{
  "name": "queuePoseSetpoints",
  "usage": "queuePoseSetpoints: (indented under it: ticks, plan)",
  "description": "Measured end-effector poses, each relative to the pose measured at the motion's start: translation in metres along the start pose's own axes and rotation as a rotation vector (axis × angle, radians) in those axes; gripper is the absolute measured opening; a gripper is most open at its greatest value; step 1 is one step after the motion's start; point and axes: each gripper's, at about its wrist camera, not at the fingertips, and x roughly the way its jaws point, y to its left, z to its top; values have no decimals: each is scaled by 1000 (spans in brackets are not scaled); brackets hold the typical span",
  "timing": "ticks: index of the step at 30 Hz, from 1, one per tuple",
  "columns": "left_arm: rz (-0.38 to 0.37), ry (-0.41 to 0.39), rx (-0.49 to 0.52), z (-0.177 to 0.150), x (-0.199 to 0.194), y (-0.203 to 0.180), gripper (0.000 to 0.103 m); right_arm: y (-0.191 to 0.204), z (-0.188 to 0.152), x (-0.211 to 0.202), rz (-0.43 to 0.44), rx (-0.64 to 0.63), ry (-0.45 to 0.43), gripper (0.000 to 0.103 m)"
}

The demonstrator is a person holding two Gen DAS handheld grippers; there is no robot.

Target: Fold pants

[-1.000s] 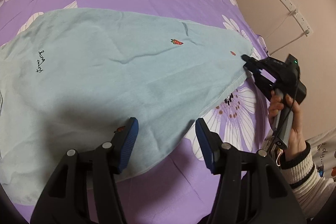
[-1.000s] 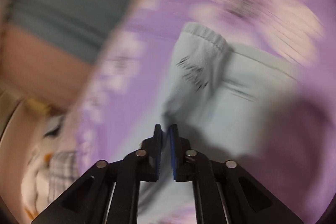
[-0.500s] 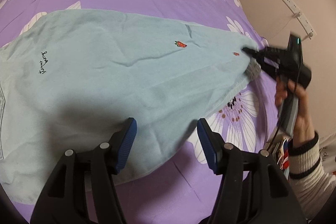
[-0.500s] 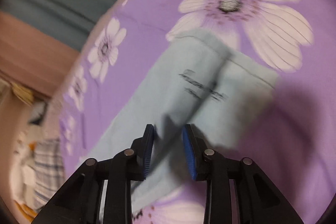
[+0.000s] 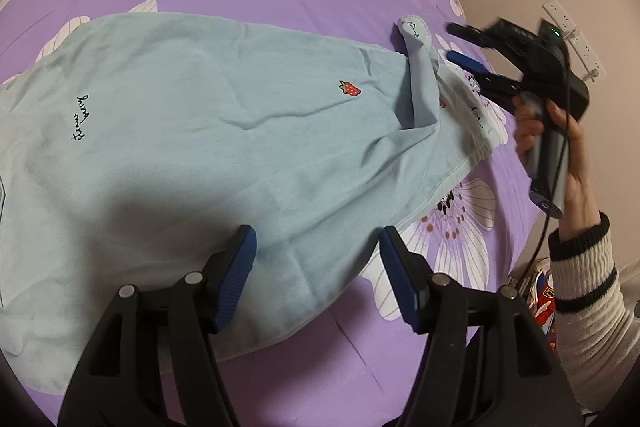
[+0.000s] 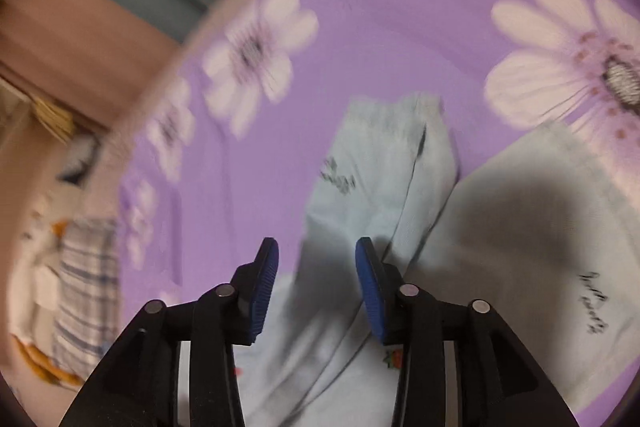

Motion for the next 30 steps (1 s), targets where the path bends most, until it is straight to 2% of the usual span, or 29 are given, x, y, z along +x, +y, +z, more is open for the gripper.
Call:
queuePoseSetpoints:
  ticks: [1, 3, 8, 10, 13, 15, 16, 17, 21, 27, 28, 29, 30]
  plan:
    - [0, -1, 1, 0, 1, 0, 64, -4, 1, -5, -5, 10, -14, 40]
    - [1, -2, 4, 1, 1, 0, 64, -11, 0, -7, 1, 28, 16, 40]
    - [4, -2, 3, 1, 2, 0, 65, -22, -4, -1, 173, 131, 43, 40]
    - [4, 0, 5, 1, 1, 0, 65, -22, -4, 9, 203, 158, 64, 40]
    - [1, 0, 4, 1, 2, -1, 66, -30, 0, 21, 164, 203, 54, 40]
    - [-4, 0, 3, 1, 2, 0, 67, -44, 4, 31, 166, 277, 72, 40]
    - [-6, 0, 3, 1, 2, 0, 67, -49, 5, 34, 149, 303, 82, 38]
    - [-8, -1, 3, 1, 2, 1, 67, -51, 6, 36, 131, 321, 82, 30]
    - [-21, -4, -9, 1, 2, 4, 67, -40, 8, 32, 54, 305, 102, 29]
    - [-22, -8, -8, 0, 2, 3, 68, -45, 7, 44, 116, 307, 117, 28]
    - [-22, -7, -8, 0, 2, 3, 68, -45, 7, 43, 112, 296, 106, 20]
    - [-23, -7, -8, 0, 2, 3, 68, -44, 6, 42, 111, 275, 92, 6]
    - [-23, -7, -7, 0, 2, 3, 68, -43, 5, 42, 112, 257, 84, 5]
